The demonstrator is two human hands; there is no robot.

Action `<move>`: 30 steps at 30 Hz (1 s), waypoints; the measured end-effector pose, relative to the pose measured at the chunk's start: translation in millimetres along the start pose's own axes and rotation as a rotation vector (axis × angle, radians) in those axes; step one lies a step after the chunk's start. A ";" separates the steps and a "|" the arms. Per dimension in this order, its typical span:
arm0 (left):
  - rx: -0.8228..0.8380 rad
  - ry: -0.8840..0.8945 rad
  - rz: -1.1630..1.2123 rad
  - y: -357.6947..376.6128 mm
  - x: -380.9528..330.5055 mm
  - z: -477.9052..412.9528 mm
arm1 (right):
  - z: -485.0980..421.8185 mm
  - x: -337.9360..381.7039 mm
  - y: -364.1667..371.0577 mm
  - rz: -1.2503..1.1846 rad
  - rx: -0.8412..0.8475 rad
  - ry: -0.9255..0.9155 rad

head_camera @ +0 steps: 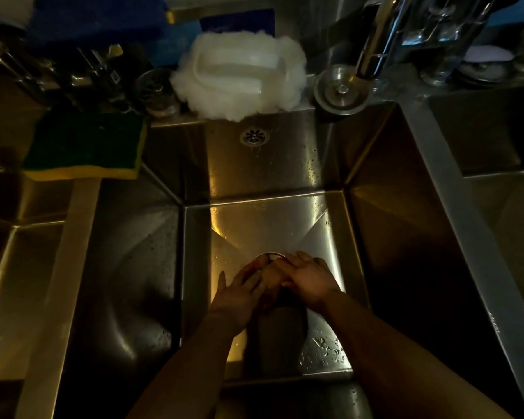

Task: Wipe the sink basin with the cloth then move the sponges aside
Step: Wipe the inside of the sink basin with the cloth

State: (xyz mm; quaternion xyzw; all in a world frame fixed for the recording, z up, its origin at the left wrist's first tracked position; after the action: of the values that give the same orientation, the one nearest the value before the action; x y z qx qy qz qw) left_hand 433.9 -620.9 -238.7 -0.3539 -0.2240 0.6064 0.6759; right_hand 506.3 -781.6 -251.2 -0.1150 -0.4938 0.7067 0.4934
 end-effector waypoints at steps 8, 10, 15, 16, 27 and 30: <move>-0.087 -0.098 -0.006 -5.6 -11.4 -22.1 | -8.0 5.0 19.6 -0.019 -0.055 -0.043; -0.146 -0.093 0.025 -10.4 -13.3 -26.1 | -13.9 3.9 18.4 -0.035 -0.045 -0.052; -0.267 -0.113 -0.025 -21.1 -3.3 -24.2 | -23.2 -2.9 8.7 -0.006 -0.117 -0.006; -0.301 -0.122 -0.037 -23.6 -1.5 -23.2 | -24.0 -3.9 5.9 -0.009 -0.153 -0.001; -0.479 -0.130 -0.023 -29.8 6.2 -26.8 | -28.9 -1.5 -10.0 0.017 -0.313 0.146; -0.320 -0.045 -0.066 -13.3 7.7 -31.3 | -31.0 0.1 -1.0 -0.040 -0.260 0.183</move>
State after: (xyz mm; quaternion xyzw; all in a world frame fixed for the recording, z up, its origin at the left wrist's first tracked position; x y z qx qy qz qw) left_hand 466.9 -619.9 -250.0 -0.4358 -0.3444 0.5481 0.6253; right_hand 527.0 -763.4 -265.4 -0.2319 -0.5361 0.6136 0.5313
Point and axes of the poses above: each hand's wrist, its own z-axis away from the middle knuckle, its own y-axis out of the palm, x = y × z, the point moved 2 cm from there along -z, towards the middle knuckle, and after that the axes turned 1 degree about z, right-handed, at the moved point
